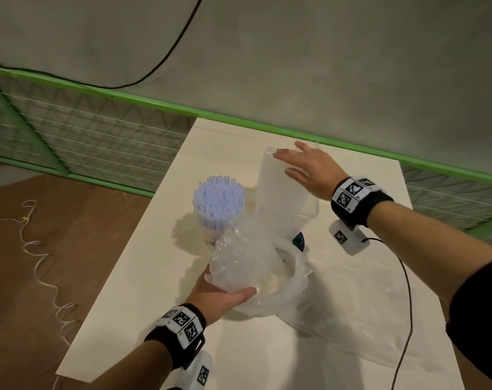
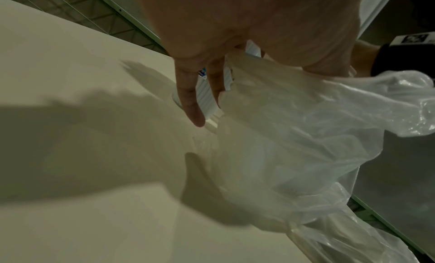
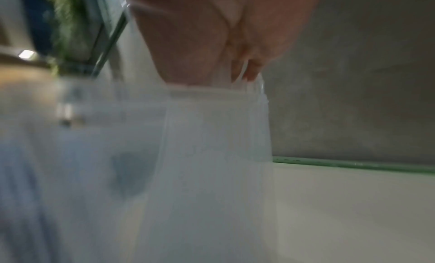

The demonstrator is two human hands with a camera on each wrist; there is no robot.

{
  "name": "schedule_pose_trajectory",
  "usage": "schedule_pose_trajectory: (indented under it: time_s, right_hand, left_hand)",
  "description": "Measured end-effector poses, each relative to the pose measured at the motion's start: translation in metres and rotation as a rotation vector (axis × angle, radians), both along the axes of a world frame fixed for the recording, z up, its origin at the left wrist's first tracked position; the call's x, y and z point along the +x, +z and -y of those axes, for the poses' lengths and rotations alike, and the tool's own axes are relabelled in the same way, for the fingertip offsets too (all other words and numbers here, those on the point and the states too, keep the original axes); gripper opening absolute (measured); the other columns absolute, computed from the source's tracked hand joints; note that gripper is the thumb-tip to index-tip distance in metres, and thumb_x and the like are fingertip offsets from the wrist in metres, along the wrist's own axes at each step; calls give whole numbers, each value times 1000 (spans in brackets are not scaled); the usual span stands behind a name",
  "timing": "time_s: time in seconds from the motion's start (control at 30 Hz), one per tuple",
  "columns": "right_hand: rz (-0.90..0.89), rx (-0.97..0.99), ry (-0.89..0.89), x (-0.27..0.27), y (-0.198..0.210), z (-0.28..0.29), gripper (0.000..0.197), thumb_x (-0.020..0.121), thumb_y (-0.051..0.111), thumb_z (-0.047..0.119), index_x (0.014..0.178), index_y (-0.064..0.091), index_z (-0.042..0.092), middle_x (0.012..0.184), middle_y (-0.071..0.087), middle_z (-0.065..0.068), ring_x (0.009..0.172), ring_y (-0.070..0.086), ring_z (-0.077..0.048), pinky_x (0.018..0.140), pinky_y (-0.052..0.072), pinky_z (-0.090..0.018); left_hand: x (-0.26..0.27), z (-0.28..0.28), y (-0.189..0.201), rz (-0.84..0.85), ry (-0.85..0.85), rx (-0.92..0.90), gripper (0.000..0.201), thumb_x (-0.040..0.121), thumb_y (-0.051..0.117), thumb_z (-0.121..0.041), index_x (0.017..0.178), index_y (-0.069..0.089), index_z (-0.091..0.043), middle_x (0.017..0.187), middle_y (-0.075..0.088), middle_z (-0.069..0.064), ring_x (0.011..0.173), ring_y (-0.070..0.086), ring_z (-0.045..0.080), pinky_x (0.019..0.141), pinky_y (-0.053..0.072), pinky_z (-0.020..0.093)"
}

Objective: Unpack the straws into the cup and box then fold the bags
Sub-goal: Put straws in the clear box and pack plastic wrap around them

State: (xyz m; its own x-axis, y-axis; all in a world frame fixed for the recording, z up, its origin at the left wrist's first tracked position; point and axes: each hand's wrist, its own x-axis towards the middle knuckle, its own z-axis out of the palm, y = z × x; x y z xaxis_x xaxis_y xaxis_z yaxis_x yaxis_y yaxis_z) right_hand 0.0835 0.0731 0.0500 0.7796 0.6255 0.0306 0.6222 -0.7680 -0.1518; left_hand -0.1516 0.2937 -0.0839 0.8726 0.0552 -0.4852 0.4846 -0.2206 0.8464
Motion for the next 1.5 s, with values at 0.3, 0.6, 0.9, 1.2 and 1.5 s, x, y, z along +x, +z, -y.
schedule_pose_trajectory:
  time_s: [0.3, 0.6, 0.9, 1.2, 1.5]
  right_hand:
    - [82, -206, 0, -18, 6, 0, 62, 97, 15, 60, 154, 7, 39, 162, 4, 18, 150, -7, -23, 117, 3, -51]
    - [-140, 174, 272, -126, 7, -32, 60, 86, 65, 24, 141, 45, 11, 138, 52, -9, 126, 49, -23, 106, 41, -34]
    - [-194, 314, 196, -134, -14, -32, 46, 82, 74, 32, 123, 58, 17, 107, 60, 4, 96, 54, -7, 87, 47, -27]
    - [-246, 525, 33, -157, -34, -41, 25, 82, 69, 19, 103, 58, 13, 97, 62, 15, 91, 58, -6, 80, 46, -21]
    - [-90, 664, -49, -174, -42, -54, 27, 90, 63, 8, 116, 59, 12, 108, 64, 4, 98, 54, -1, 89, 39, -10]
  left_hand:
    - [3, -2, -1, 3, -12, 6, 80, 55, 94, -46, 125, 60, -28, 109, 70, -19, 96, 61, -17, 76, 40, -2]
    - [-1, -4, 3, 50, -56, -76, 70, 58, 94, -42, 121, 63, -32, 107, 74, -21, 100, 67, -8, 90, 49, 15]
    - [-2, -4, 4, 143, -99, -88, 74, 62, 93, -40, 127, 57, -35, 114, 71, -21, 107, 65, -6, 90, 47, 15]
    - [-2, -5, 6, 242, -102, -64, 74, 66, 93, -32, 130, 55, -33, 113, 70, -24, 107, 64, -7, 85, 47, 4]
    - [1, -16, 9, 273, -68, -55, 68, 69, 91, -24, 128, 58, -23, 112, 73, -14, 106, 68, 0, 91, 51, 13]
